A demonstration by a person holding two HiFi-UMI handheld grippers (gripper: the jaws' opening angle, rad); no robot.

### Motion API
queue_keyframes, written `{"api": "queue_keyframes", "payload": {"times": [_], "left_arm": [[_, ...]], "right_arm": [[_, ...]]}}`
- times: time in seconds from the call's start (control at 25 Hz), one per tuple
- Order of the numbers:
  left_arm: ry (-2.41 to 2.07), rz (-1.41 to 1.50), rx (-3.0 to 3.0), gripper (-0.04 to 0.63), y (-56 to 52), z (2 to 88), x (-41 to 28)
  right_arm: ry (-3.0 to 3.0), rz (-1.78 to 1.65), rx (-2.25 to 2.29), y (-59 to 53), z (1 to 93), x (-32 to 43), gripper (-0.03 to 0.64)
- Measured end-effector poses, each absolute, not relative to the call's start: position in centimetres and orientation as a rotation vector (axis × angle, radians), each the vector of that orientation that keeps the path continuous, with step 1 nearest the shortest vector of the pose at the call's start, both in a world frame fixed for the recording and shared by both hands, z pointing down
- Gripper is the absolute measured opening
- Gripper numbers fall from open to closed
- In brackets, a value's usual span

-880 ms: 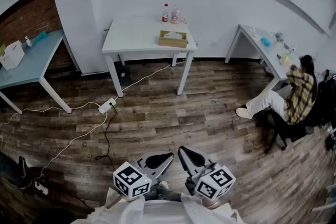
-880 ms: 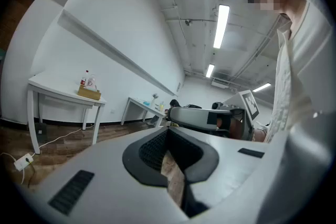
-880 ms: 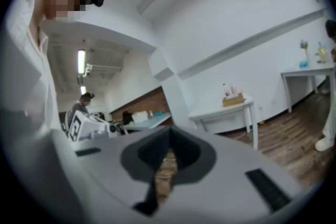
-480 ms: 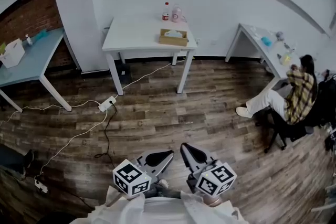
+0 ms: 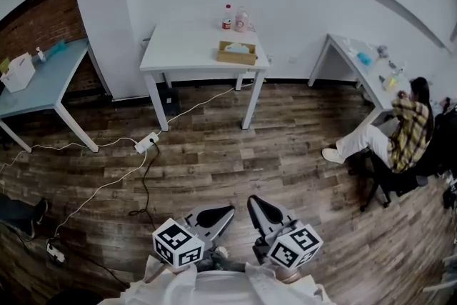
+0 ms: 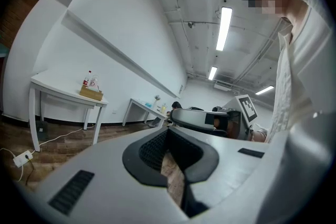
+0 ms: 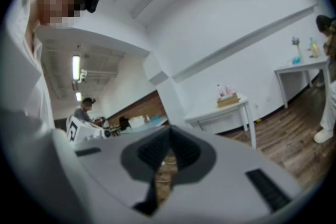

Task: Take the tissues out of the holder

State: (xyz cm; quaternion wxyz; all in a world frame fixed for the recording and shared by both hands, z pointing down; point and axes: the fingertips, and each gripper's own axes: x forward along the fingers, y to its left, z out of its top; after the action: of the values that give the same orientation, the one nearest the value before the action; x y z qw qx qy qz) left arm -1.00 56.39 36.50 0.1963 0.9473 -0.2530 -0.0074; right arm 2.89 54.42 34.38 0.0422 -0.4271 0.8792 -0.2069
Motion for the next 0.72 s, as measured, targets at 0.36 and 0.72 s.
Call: {"api": "queue_keyframes", "payload": {"times": [0.36, 0.72], "left_arm": [[-0.738, -0.072, 2.595, 0.012, 56.0, 37.2, -0.1], [-0.731, -0.079, 2.622, 0.012, 52.7, 36.4, 1.1]], "right_arm": [[2.700, -0.707, -1.289, 54.4, 36.7, 4.2, 0.011], [2.799, -0.640, -1.251, 51.0, 35.6, 5.1, 0.011]]}}
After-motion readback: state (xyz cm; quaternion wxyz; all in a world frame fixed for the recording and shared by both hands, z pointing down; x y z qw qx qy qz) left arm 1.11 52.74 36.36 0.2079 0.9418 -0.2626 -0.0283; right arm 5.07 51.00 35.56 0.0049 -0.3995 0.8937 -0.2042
